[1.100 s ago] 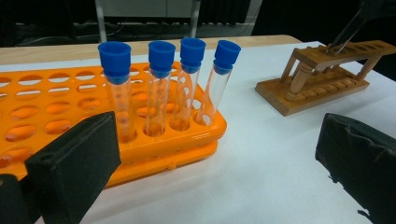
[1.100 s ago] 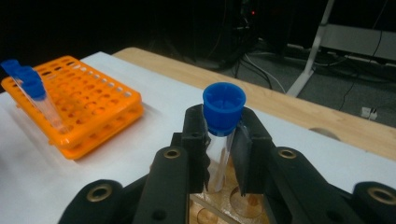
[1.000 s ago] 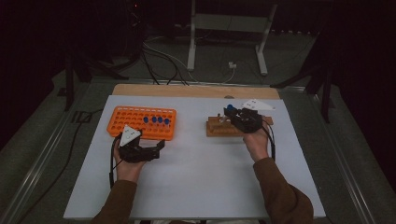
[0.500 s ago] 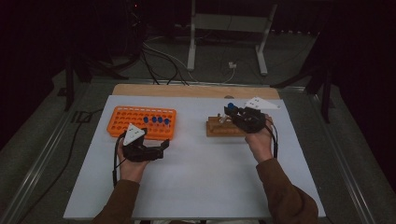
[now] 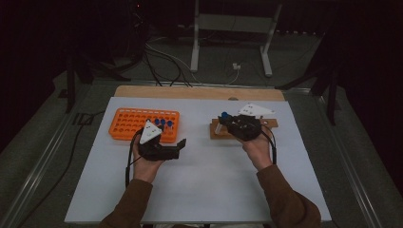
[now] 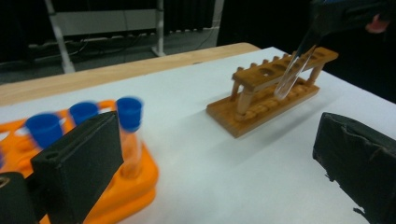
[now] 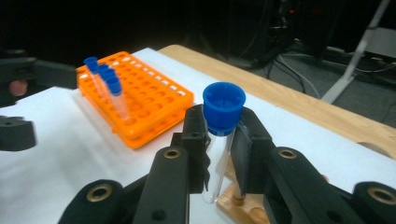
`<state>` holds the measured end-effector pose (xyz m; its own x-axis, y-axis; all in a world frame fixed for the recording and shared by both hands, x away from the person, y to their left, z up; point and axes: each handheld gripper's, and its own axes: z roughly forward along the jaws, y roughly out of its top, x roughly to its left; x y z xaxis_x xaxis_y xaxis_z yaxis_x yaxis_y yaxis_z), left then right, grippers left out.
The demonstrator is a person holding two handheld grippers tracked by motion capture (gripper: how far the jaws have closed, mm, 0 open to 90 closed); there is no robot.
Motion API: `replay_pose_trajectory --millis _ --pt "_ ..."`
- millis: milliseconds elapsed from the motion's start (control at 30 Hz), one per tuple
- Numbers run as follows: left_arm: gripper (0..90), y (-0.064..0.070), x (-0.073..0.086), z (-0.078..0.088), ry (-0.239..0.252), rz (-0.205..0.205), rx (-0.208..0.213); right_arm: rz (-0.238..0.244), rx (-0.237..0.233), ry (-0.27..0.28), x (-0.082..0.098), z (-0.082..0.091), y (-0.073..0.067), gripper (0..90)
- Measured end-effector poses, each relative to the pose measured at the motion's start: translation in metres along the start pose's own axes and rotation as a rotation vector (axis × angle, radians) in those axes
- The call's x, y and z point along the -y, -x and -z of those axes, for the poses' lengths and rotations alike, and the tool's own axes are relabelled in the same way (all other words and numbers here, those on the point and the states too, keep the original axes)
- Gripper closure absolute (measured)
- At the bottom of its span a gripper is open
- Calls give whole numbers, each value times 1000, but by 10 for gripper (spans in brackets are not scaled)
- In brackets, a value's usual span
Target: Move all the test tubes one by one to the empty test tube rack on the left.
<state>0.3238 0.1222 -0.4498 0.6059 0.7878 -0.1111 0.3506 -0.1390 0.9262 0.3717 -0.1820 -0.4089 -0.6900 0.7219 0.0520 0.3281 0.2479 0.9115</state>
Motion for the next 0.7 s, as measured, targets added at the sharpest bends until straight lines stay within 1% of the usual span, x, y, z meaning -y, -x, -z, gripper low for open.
replay_pose_trajectory --millis 133,167,267,367,567,633,700 --pt "24 5 -5 -6 11 -12 18 -5 -26 -16 2 -5 -6 767" --pt "24 7 -5 -8 10 -18 18 -5 -30 -20 2 -6 -8 767" --pt "24 11 -6 -13 -5 -36 20 0 -45 -31 3 -10 -13 767" --pt "26 15 -6 -20 -30 -34 34 -4 -64 -38 5 -13 -17 767" --pt "109 28 -4 -33 -63 -82 27 1 -93 -55 5 -21 -29 766" --pt "148 31 -5 -37 -65 -89 31 4 -104 -60 5 -23 -32 766" --pt "181 35 -6 -41 -64 -98 26 4 -113 -63 5 -25 -35 766"
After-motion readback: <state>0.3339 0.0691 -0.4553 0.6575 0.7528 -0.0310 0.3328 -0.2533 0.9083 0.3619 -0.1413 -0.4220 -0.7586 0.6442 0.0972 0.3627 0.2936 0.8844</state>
